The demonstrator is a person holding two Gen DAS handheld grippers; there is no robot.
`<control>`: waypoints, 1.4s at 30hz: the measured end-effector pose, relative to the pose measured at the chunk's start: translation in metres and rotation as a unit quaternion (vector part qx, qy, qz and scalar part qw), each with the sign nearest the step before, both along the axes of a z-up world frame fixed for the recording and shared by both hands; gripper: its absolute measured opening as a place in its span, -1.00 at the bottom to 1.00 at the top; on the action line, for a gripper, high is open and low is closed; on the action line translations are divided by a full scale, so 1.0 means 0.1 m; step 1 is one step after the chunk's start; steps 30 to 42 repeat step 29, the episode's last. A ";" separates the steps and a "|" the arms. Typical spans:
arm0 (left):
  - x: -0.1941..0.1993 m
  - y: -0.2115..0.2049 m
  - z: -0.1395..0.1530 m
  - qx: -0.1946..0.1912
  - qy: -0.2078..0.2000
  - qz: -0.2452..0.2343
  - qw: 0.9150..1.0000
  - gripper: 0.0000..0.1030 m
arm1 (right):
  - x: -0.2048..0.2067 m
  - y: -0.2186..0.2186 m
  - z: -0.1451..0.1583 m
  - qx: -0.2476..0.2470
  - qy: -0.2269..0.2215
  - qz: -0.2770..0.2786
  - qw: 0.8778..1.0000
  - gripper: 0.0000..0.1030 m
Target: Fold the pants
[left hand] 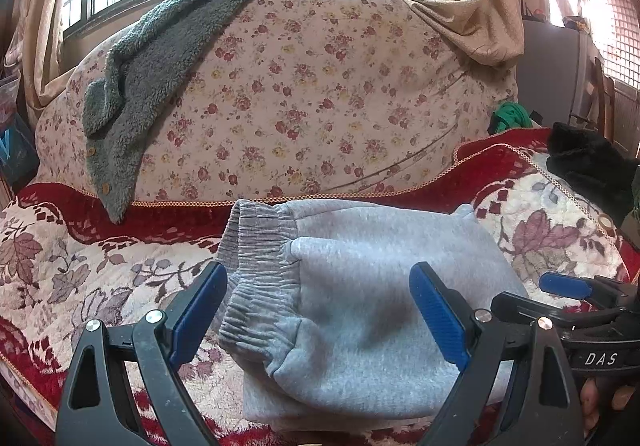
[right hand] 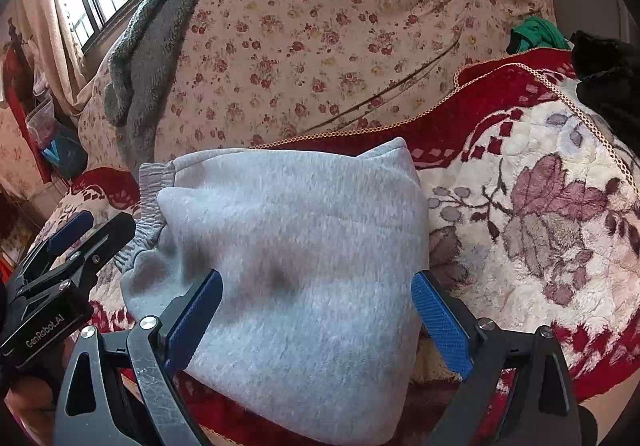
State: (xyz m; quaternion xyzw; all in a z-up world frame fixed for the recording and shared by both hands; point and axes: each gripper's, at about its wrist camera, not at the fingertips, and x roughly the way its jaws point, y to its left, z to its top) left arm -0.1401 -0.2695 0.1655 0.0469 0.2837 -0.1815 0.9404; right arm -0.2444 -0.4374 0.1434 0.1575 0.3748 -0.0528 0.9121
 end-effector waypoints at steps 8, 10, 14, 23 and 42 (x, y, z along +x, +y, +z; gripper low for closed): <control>0.01 0.01 0.00 0.000 0.003 -0.004 1.000 0.79 | 0.03 0.02 -0.03 -0.001 0.008 0.006 1.000 0.90; 0.01 0.00 0.00 0.001 0.002 -0.003 1.000 0.79 | 0.03 0.02 -0.03 -0.001 0.009 0.007 1.000 0.90; 0.01 -0.01 0.00 0.001 0.003 -0.003 1.000 0.79 | 0.04 0.01 -0.04 0.000 0.010 0.006 1.000 0.90; 0.02 -0.01 -0.04 0.000 0.004 -0.008 1.000 0.79 | 0.05 0.00 -0.08 0.000 0.019 0.005 1.000 0.90; -0.02 -0.04 -0.08 0.004 -0.013 -0.026 1.000 0.79 | 0.07 0.00 -0.09 0.000 0.021 0.005 1.000 0.90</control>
